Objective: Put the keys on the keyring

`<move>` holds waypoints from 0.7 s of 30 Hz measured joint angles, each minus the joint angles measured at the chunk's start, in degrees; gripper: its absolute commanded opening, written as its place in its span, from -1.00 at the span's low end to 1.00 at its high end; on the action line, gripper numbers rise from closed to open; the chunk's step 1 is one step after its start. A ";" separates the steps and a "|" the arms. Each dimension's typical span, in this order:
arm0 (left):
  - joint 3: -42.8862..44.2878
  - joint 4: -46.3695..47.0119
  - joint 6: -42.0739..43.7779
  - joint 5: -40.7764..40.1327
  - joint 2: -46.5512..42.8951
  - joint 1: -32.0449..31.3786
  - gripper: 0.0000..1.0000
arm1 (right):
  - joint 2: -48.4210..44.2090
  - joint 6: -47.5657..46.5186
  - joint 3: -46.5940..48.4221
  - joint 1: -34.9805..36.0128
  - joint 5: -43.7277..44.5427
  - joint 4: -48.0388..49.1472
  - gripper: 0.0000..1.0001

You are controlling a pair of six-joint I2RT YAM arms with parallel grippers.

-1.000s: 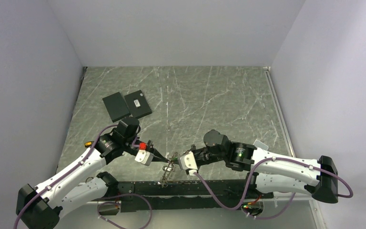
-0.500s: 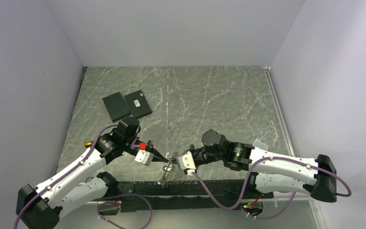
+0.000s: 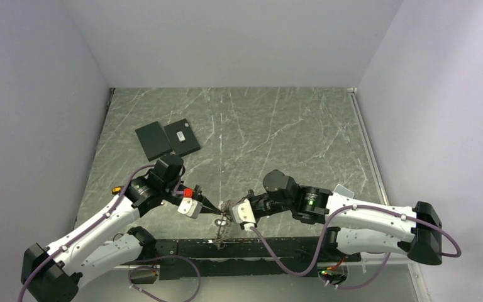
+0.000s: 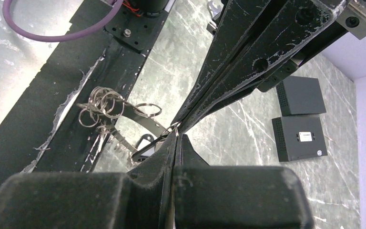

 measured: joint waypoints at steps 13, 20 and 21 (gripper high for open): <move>-1.11 1.20 -3.13 0.98 -2.54 0.17 -1.00 | 5.70 0.02 9.86 0.00 -1.42 -10.54 -1.00; -4.55 10.23 -11.21 3.48 -5.75 -0.07 -1.00 | 9.42 1.97 18.27 -0.02 -2.75 -20.15 -1.00; -5.01 11.50 -12.39 3.74 -6.01 -0.07 -1.00 | 10.03 2.23 19.50 -0.04 -2.95 -21.59 -1.00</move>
